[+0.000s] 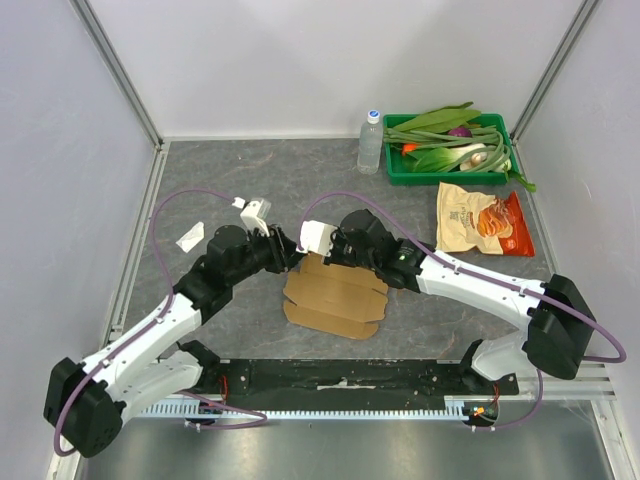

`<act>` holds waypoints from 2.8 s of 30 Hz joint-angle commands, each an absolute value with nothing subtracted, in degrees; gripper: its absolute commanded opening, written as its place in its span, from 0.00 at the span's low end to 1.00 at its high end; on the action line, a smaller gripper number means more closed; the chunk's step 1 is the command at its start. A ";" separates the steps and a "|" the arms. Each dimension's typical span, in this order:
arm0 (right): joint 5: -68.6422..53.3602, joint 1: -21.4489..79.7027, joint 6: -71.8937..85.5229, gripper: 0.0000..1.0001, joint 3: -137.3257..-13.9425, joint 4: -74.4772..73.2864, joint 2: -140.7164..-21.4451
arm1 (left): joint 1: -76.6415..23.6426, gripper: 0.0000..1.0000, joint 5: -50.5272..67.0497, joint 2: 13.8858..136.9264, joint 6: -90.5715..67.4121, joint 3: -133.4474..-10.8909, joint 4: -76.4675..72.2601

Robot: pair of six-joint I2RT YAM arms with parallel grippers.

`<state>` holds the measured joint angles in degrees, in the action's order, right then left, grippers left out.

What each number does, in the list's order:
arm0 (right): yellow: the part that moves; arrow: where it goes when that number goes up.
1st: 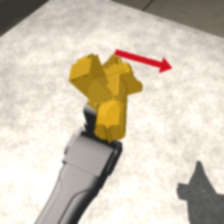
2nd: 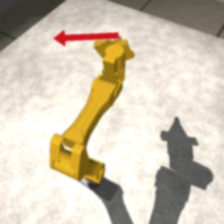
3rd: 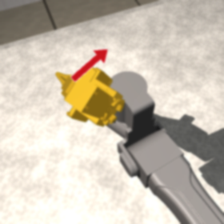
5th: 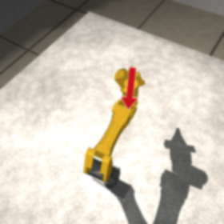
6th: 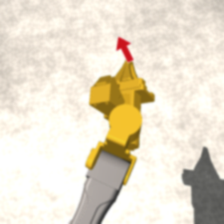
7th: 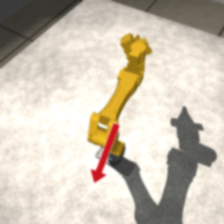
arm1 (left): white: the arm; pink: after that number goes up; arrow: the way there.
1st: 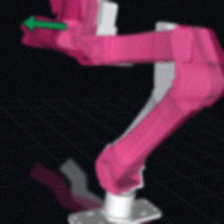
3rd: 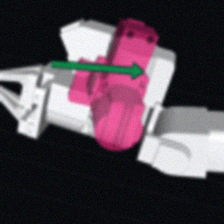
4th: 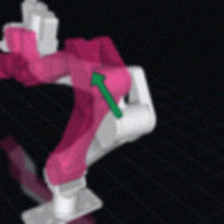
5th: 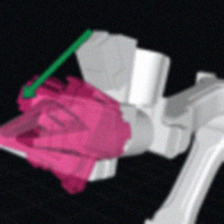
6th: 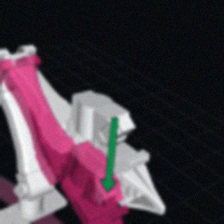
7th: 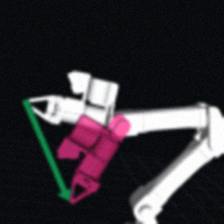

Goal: Fold the paper box

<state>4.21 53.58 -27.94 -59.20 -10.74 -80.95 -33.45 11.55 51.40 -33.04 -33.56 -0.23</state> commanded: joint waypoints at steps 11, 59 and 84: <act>3.17 53.88 -28.48 0.00 -59.33 -7.91 -80.51 | -35.24 0.35 2.99 56.86 -26.19 -39.20 -0.62; 5.79 51.14 98.65 0.74 -51.87 -1.24 -68.03 | -45.35 0.02 -28.20 55.81 -27.33 -28.65 -12.57; 4.38 54.76 -6.29 0.68 -59.44 -15.04 -70.32 | -45.53 0.02 -35.16 54.85 -32.43 -27.60 -9.67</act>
<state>7.03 54.37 23.11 -62.94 -14.02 -73.12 -45.12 -32.53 56.69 -31.90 -28.45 -7.38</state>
